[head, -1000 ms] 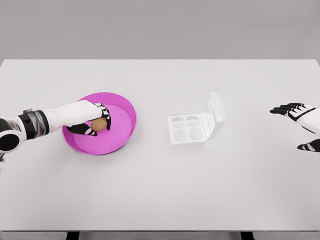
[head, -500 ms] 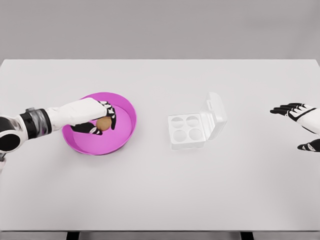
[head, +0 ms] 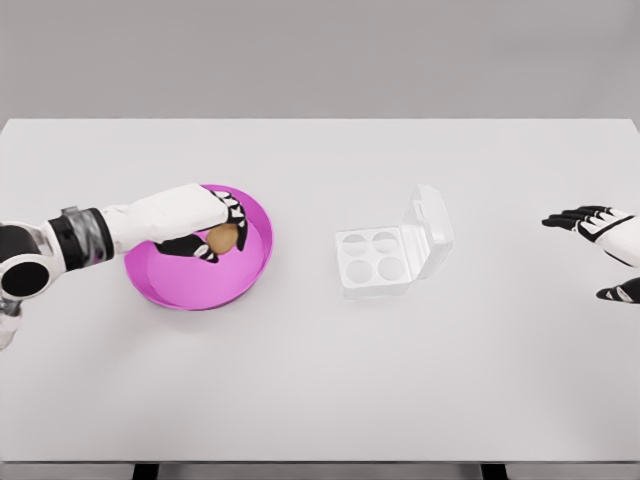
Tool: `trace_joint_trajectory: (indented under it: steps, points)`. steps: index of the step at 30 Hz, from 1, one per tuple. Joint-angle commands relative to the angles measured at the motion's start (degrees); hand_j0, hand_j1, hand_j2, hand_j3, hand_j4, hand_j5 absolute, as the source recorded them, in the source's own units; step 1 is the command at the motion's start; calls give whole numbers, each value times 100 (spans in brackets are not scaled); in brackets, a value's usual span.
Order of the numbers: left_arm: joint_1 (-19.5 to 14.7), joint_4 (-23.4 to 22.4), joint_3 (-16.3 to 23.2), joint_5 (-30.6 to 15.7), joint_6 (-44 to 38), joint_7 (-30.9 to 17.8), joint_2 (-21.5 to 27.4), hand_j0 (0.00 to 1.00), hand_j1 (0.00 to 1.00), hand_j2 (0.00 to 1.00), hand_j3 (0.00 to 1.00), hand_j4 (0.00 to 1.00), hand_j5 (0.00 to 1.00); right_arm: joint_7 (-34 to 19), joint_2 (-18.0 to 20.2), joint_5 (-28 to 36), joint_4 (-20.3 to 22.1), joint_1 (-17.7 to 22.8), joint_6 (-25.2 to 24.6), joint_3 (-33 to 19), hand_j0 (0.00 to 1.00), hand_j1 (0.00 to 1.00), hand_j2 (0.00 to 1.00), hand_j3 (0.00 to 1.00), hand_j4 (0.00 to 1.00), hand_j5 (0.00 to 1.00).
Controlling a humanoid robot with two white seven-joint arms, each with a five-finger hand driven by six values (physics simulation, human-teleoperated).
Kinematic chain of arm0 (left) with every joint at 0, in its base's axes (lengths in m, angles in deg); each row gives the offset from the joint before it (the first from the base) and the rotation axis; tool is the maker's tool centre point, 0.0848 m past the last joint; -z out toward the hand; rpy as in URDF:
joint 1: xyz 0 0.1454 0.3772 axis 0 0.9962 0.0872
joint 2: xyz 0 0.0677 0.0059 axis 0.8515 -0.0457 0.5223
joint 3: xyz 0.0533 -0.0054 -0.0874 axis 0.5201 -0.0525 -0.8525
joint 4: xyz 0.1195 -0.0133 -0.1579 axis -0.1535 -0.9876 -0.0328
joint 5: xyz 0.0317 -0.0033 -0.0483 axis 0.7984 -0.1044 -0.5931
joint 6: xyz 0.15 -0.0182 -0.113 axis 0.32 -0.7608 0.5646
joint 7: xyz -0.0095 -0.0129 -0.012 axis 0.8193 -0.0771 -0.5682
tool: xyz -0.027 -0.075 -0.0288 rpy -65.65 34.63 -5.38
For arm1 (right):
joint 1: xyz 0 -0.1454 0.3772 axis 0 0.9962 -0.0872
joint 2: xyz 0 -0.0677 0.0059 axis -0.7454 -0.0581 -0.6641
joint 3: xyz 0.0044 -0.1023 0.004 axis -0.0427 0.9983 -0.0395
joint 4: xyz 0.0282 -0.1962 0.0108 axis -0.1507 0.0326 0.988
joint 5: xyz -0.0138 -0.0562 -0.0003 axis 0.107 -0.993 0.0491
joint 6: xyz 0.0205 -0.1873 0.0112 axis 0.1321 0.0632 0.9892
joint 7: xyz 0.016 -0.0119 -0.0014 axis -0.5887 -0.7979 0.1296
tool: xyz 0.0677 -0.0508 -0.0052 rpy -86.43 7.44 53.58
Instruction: Pack egg into the box and close the box lid
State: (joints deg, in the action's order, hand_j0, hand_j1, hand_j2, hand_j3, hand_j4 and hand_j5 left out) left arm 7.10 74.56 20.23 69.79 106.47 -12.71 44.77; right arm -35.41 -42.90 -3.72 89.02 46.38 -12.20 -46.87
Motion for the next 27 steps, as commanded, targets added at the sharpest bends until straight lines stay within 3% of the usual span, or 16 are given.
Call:
trace_joint_trajectory:
  steps: [1,27]
  points:
    - [0,42,-2,-25,0,3,-59,37,37,37,37,37,37,3,7,39,-4,0,-17,0,100,100,100,100,100,100]
    - [-70,104,6,-16,8,3,-630,37,37,37,37,37,37,3,7,39,-12,0,-17,0,100,100,100,100,100,100]
